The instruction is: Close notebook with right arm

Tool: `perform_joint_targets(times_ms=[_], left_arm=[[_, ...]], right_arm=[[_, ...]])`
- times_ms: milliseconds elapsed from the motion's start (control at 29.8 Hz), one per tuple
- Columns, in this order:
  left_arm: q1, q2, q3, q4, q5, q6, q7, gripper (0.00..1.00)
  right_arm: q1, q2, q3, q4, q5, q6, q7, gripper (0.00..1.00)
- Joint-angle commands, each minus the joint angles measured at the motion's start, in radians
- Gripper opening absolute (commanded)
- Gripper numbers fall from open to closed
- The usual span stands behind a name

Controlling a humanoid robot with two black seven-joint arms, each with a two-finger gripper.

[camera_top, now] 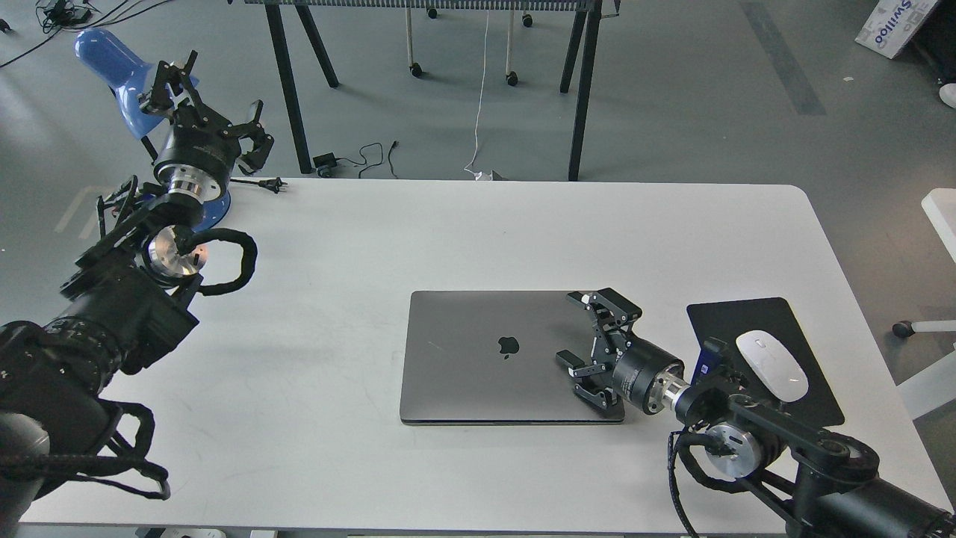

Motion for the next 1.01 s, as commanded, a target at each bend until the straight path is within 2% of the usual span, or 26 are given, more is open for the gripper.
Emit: perform_joint_targets(times_ms=[0, 303, 605, 874, 975], left_arm=[[0.0, 0.0, 0.0, 0.0, 0.0, 0.0, 0.0, 1.0], [0.002, 0.0, 0.0, 0.0, 0.0, 0.0, 0.002, 1.0], [0.002, -0.002, 0.0, 0.0, 0.0, 0.0, 0.002, 1.0], [0.002, -0.002, 0.0, 0.0, 0.0, 0.0, 0.002, 1.0], [0.002, -0.003, 0.0, 0.0, 0.0, 0.0, 0.002, 1.0]], right_arm=[[-0.001, 0.013, -0.003, -0.02, 0.001, 0.0, 0.003, 1.0], [0.019, 0.015, 0.04, 0.0, 0.009, 0.0, 0.015, 1.0], [0.066, 0.013, 0.454, 0.008, 0.009, -0.016, 0.002, 1.0], [0.23, 0.016, 0.646, -0.206, 0.127, 0.003, -0.009, 1.0], [0.298, 0.016, 0.637, -0.312, 0.283, 0.015, -0.047, 1.0]])
